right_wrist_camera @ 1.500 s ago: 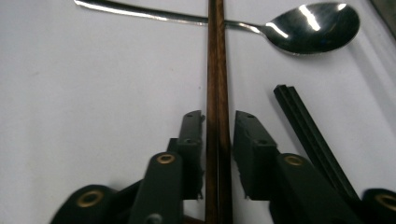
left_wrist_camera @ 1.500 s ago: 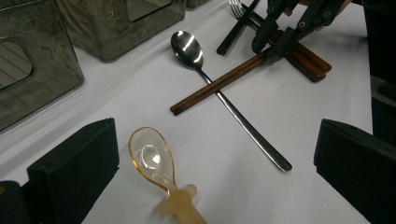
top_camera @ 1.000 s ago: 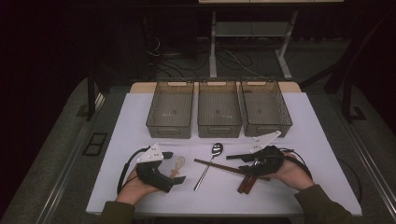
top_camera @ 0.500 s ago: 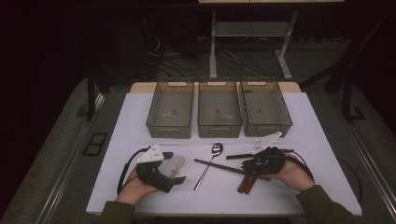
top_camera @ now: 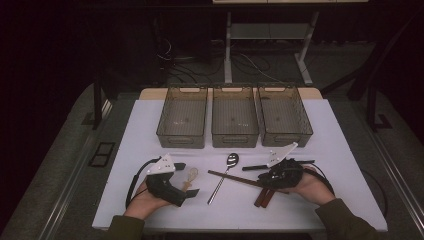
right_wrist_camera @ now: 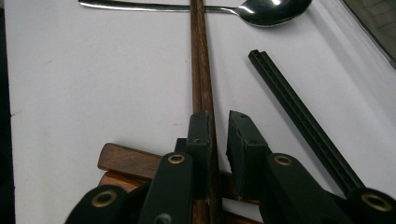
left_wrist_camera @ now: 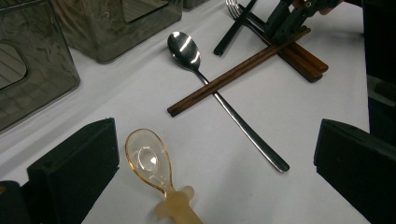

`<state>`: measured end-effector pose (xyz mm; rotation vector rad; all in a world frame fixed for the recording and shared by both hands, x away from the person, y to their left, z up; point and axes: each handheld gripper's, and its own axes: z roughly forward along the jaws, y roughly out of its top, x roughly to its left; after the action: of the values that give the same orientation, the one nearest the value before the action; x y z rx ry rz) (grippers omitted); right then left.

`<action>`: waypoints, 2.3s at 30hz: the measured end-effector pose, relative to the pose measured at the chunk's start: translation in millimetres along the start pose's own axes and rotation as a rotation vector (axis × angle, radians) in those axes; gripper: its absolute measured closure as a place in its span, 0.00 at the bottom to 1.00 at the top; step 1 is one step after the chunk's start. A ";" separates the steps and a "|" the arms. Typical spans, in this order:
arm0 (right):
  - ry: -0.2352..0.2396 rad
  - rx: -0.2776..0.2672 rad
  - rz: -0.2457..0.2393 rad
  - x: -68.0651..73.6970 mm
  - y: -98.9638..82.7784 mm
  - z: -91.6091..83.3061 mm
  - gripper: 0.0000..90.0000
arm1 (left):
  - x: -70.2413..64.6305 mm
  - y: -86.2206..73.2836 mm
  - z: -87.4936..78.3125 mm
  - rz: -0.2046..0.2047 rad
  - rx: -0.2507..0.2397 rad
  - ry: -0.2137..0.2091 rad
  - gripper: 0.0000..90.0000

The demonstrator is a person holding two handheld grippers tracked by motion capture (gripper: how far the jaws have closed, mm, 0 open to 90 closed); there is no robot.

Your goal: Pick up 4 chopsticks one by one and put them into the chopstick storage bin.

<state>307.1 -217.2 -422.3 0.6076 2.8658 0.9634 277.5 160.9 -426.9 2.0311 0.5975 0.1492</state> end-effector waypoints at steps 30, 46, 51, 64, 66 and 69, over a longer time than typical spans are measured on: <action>-0.013 0.018 -0.004 -4.2 -1.0 5.4 0.87 | -0.4 0.2 0.0 0.002 0.001 0.000 0.00; -0.031 0.047 -0.033 -6.4 -3.0 13.7 0.87 | -0.5 0.1 0.0 0.002 0.001 0.001 0.00; -0.049 0.059 -0.066 -6.1 -2.6 13.9 0.87 | -0.8 0.2 0.4 0.001 0.003 0.001 0.00; -0.041 0.055 -0.083 -7.9 -3.5 14.2 0.92 | -0.8 0.0 0.8 0.001 0.007 0.000 0.00; -0.041 0.054 -0.078 -7.8 -3.8 14.1 0.93 | -0.8 -0.1 0.8 0.001 0.007 0.000 0.00; -0.038 0.048 -0.076 -8.8 -4.7 14.1 0.93 | -0.7 -0.1 1.1 0.002 0.009 0.001 0.00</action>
<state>316.1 -216.0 -437.0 0.5102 2.8633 0.8657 277.2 159.7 -427.5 2.0399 0.5978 0.1487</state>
